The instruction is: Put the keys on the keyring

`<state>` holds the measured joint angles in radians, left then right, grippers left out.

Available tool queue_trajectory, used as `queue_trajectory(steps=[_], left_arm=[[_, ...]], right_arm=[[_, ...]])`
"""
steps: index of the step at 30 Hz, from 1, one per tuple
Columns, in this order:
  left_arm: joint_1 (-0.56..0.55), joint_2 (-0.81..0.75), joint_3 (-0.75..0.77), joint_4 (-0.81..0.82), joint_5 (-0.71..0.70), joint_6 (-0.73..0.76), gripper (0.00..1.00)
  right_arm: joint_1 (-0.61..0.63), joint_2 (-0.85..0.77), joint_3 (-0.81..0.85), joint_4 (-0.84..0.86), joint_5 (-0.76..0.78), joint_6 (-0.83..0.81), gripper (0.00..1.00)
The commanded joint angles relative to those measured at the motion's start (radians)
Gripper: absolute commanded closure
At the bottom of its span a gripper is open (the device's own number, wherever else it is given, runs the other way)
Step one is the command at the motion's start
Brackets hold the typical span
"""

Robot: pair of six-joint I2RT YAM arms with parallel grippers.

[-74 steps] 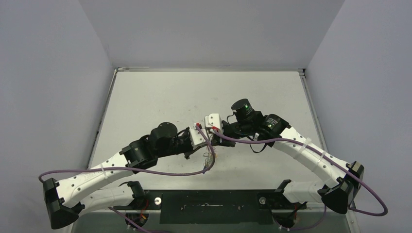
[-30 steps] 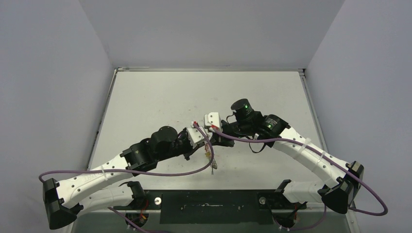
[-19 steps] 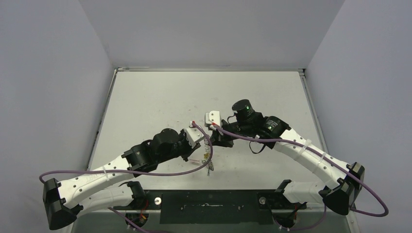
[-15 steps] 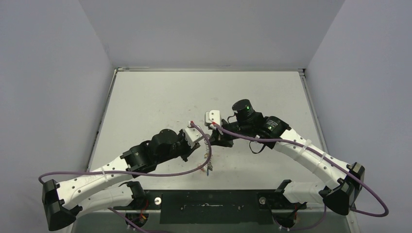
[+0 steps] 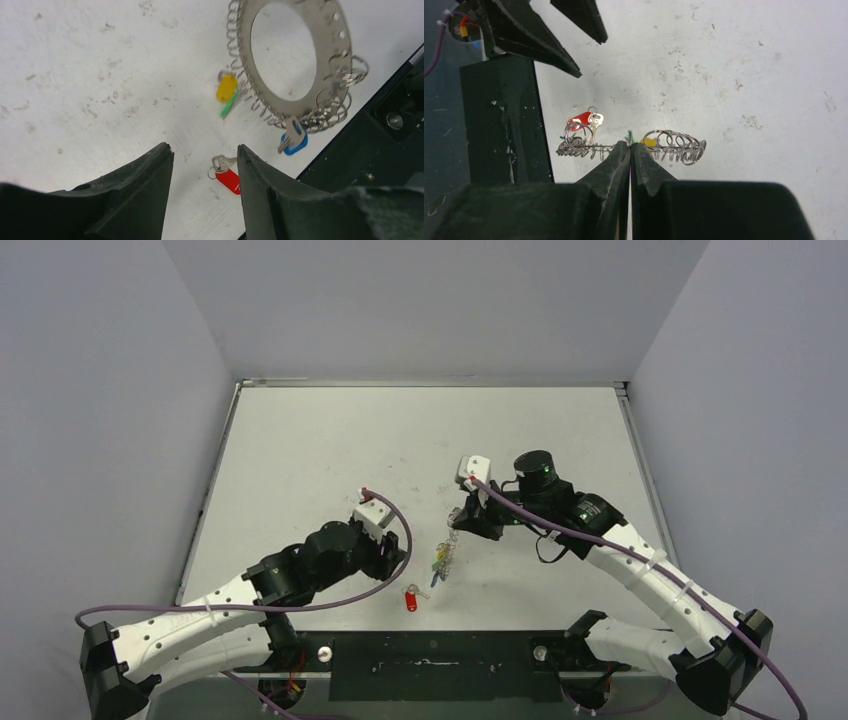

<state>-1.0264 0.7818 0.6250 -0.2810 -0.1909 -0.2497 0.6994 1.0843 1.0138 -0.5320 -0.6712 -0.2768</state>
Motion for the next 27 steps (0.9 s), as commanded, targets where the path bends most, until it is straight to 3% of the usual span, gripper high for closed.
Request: queue_trajectory(steps=[1,7,13,20,27], left_arm=[[0.012,0.019,-0.046,0.018,-0.012,-0.231,0.49],[0.074,0.098,-0.134,0.083,0.233,-0.253,0.44],[0.099,0.116,-0.276,0.258,0.475,-0.053,0.46],[0.152,0.056,-0.448,0.532,0.528,0.069,0.55],[0.19,0.129,-0.449,0.567,0.519,0.108,0.55]], right_arm=[[-0.065,-0.065,-0.021,0.107,-0.027,0.06,1.0],[-0.08,-0.088,-0.037,0.07,-0.039,0.053,1.0],[-0.081,-0.102,-0.05,0.063,-0.044,0.054,1.0],[-0.081,-0.11,-0.048,0.046,-0.056,0.051,1.0],[-0.081,-0.103,-0.048,0.053,-0.068,0.054,1.0]])
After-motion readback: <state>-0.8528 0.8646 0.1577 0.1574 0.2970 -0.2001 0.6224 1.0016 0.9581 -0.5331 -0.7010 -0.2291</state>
